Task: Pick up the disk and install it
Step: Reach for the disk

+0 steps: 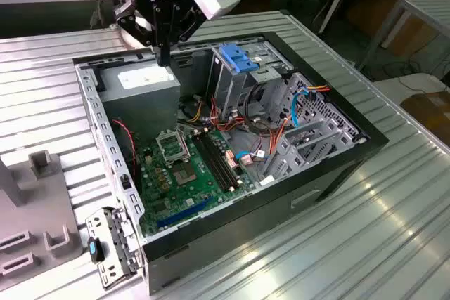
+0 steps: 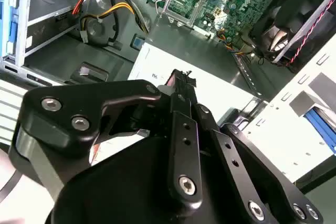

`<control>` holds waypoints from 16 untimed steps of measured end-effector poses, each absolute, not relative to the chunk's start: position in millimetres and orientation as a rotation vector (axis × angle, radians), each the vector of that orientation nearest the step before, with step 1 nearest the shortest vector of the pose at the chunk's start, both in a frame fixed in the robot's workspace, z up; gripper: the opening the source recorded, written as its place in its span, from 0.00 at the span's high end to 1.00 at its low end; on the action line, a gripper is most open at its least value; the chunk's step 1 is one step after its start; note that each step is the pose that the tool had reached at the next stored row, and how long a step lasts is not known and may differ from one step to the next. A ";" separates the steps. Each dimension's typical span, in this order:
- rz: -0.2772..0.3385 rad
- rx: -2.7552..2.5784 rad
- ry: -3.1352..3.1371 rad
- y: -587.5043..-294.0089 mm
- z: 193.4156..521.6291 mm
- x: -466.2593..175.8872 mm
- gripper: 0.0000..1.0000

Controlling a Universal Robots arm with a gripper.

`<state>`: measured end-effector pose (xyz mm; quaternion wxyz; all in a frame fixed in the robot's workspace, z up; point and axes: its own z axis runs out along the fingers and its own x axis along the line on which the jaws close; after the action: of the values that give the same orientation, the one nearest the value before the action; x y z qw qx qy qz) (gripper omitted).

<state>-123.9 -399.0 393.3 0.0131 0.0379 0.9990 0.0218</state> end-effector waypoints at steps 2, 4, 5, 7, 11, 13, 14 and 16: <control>0.068 0.118 3.113 -398.9 393.3 -129.8 0.89; 0.068 0.118 3.112 -398.9 393.3 -134.1 0.89; 0.068 0.118 3.112 -398.9 393.3 -135.9 0.89; 0.068 0.118 3.113 -398.9 393.3 -140.5 0.89; 0.068 0.118 3.112 -398.9 393.3 -148.0 0.89; 0.068 0.118 3.113 -398.9 393.3 -150.9 0.89; 0.068 0.118 3.113 -398.9 393.3 -152.1 0.89; 0.068 0.118 3.112 -398.9 393.3 -156.9 0.89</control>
<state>-156.9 -398.9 393.3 0.0131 0.0379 0.9990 0.0217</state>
